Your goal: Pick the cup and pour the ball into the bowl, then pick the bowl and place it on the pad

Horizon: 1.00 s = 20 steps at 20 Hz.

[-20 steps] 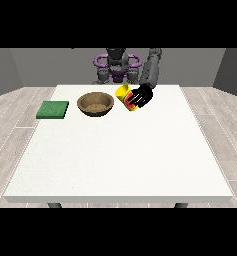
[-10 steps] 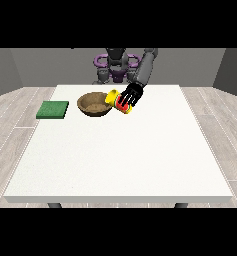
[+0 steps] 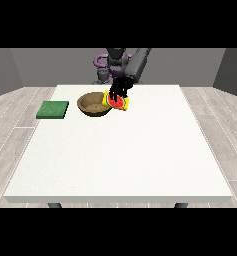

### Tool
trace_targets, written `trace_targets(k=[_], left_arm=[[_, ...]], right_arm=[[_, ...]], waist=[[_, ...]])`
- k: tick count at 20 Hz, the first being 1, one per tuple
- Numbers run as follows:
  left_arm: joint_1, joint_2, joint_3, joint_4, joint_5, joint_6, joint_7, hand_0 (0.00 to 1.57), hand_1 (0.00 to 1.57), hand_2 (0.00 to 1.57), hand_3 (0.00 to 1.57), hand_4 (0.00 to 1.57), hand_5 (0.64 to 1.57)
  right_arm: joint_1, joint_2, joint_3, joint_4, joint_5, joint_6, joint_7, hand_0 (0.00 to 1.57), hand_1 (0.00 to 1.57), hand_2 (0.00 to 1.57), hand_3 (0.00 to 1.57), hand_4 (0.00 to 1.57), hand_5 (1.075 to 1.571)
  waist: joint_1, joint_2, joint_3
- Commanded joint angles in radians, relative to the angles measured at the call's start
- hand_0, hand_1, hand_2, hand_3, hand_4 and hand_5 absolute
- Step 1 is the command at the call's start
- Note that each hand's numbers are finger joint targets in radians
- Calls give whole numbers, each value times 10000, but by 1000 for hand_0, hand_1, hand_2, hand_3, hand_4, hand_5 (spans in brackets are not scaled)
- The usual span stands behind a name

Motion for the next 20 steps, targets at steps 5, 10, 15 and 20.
trace_targets(k=[5,10,15,20], left_arm=[[-420,-1024,-2732,1363,-3246,-1322,2035,1469,1469,1571,1571,982,1490],[-1058,-1748,-4021,1451,-4697,-2762,3275,1503,1503,1571,1571,1065,1498],[-440,-1772,-4421,204,-5235,-3806,4160,1497,1497,1571,1571,1051,1511],[218,-1303,-2380,-769,-3058,-2142,2882,1424,1424,1571,1571,944,1510]], right_arm=[[578,-110,-360,1375,101,156,-165,0,0,0,0,381,1565],[238,-60,-360,1719,231,-24,-162,0,0,0,0,377,1566],[422,-39,-367,1904,44,478,-597,0,0,0,0,386,1566],[844,-14,-596,1770,319,145,-825,0,0,0,0,360,1564]], waist=[[793,-1482,7],[934,-1804,-14],[533,-1392,-25],[1317,-1484,-49]])
